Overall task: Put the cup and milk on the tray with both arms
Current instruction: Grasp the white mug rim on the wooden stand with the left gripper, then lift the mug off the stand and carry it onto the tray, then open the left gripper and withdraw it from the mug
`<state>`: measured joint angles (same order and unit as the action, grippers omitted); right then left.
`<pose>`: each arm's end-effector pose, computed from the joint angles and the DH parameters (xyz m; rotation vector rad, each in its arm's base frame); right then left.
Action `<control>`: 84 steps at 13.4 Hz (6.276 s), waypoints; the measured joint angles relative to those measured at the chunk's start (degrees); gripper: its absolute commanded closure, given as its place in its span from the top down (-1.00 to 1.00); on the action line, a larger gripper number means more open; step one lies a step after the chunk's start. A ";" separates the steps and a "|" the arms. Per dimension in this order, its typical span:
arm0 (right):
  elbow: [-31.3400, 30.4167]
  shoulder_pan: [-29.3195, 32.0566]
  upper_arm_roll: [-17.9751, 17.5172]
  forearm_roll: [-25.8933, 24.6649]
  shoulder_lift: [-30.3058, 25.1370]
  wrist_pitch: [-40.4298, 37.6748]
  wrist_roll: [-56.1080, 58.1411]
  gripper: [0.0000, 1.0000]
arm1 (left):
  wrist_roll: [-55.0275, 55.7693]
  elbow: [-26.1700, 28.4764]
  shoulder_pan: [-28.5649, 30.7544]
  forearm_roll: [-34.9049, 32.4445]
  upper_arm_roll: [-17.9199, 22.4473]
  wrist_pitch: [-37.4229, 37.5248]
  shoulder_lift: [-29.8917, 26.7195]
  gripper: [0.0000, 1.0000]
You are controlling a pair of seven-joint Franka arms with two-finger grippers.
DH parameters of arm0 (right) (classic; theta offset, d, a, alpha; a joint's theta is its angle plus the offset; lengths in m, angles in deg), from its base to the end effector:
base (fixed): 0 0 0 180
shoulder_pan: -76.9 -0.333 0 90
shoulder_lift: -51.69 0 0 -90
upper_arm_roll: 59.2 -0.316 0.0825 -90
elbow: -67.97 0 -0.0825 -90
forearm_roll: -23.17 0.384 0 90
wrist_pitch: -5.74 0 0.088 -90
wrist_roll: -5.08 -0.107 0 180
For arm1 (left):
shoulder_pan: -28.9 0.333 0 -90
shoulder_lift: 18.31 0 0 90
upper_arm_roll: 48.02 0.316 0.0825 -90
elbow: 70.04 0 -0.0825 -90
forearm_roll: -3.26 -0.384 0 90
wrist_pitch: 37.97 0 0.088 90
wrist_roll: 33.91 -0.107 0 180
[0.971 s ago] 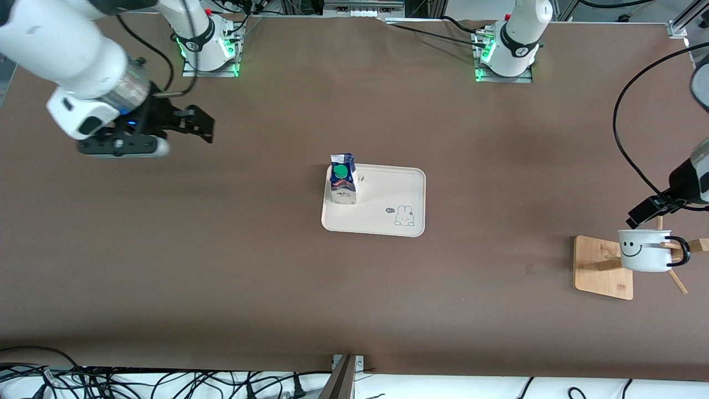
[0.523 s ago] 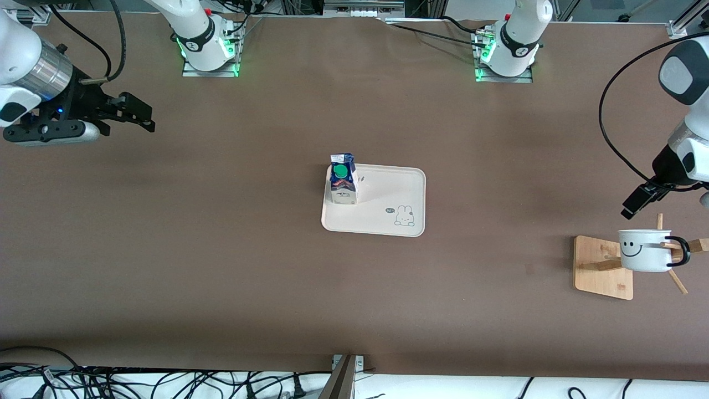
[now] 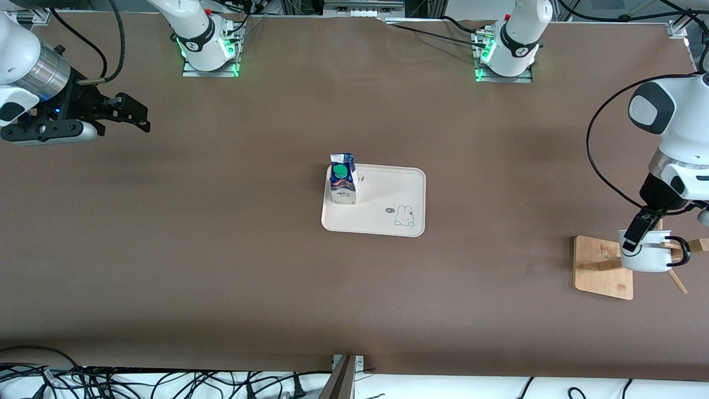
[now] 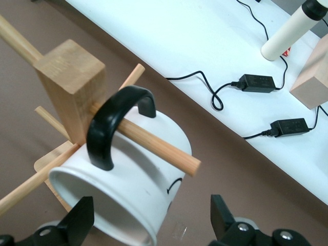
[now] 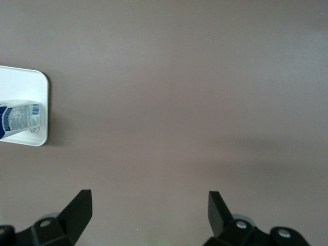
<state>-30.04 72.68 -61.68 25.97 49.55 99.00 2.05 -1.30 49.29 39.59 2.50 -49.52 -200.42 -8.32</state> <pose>0.5398 0.0688 0.5839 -3.0962 -0.0931 0.0765 0.6097 0.0985 0.4089 2.7215 1.0241 0.8480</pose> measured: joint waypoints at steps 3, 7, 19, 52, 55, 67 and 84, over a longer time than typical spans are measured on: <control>0.02 0.19 0.00 -0.70 0.31 0.19 0.00 1.00 | 0.05 -0.12 0.06 0.91 0.00 -0.16 0.27 -0.54; 0.20 0.31 0.00 -1.98 0.31 0.19 0.00 1.00 | 0.07 -0.39 0.01 0.93 -0.31 -0.38 0.26 -1.00; 0.63 0.93 0.21 -2.05 0.32 -2.58 0.00 1.00 | -1.60 -1.50 -0.68 0.93 -5.97 6.32 -3.98 -1.00; 1.04 1.05 -0.20 -2.05 0.33 -3.46 0.00 1.00 | 14.22 -44.24 -26.76 -10.33 -24.11 57.09 38.95 1.00; 1.04 1.06 -0.19 -2.05 0.35 -3.51 0.00 1.00 | 9.06 -46.22 -23.28 -10.35 -24.15 64.76 33.75 1.00; 1.10 1.11 -0.17 -2.05 0.44 -3.65 0.00 1.00 | -37.85 -45.45 3.61 -8.63 -24.01 86.76 4.60 1.00; 1.10 1.11 -0.17 -2.05 0.44 -3.72 0.00 1.00 | -33.42 -18.56 -11.04 0.30 -0.83 64.20 -13.80 1.00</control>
<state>-28.94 73.78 -61.85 23.92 49.98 95.29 2.05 -34.72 30.73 28.55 2.80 -50.35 -136.22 -22.12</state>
